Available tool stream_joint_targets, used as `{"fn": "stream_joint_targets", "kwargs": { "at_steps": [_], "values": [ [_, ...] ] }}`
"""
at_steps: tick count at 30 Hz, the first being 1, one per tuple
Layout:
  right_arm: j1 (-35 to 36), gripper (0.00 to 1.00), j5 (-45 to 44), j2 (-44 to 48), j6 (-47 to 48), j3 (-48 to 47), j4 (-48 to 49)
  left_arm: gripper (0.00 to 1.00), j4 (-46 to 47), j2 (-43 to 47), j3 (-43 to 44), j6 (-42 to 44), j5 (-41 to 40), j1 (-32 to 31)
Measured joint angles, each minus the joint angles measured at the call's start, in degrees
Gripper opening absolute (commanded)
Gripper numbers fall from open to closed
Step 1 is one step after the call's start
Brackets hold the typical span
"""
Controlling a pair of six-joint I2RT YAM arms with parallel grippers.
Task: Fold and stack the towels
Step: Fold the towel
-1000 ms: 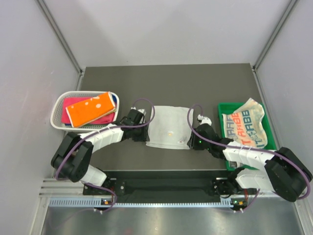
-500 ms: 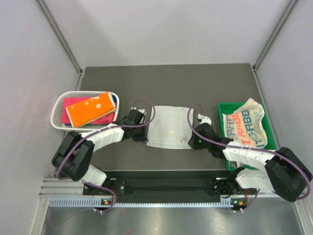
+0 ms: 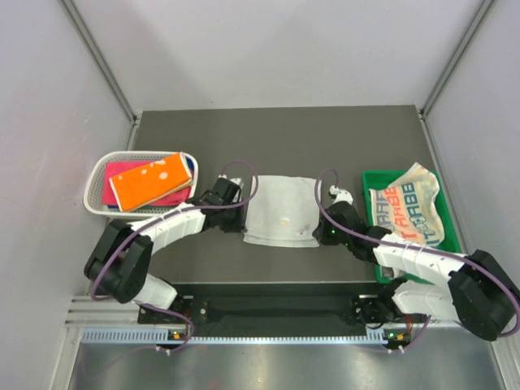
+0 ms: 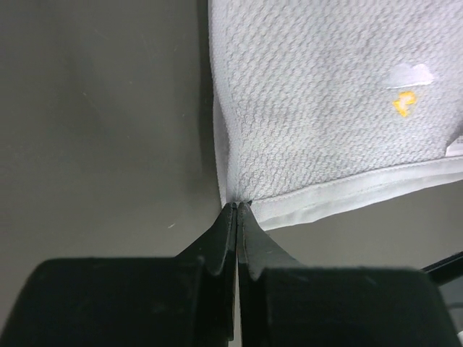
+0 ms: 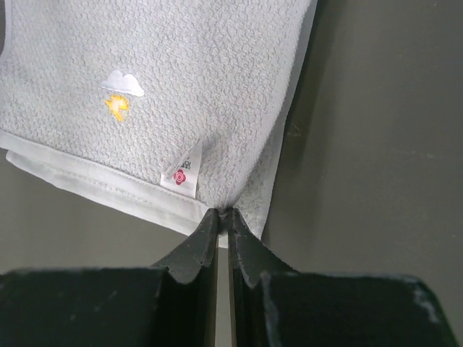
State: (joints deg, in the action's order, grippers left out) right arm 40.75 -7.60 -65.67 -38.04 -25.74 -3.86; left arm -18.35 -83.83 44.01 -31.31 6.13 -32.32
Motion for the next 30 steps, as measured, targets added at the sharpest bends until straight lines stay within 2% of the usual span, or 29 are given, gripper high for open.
{"fn": "stream_joint_targets", "kwargs": {
  "at_steps": [15, 30],
  "values": [
    [0.07, 0.0, -0.31, 5.27, -0.02, -0.66, -4.72, 0.0, -3.17, 4.96, 1.11, 0.17, 0.42, -0.11],
    [2.05, 0.0, -0.31, 5.09, -1.14, -0.46, -5.49, 0.0, -2.8, 5.35, -1.73, -0.13, 1.79, -1.36]
  ]
}}
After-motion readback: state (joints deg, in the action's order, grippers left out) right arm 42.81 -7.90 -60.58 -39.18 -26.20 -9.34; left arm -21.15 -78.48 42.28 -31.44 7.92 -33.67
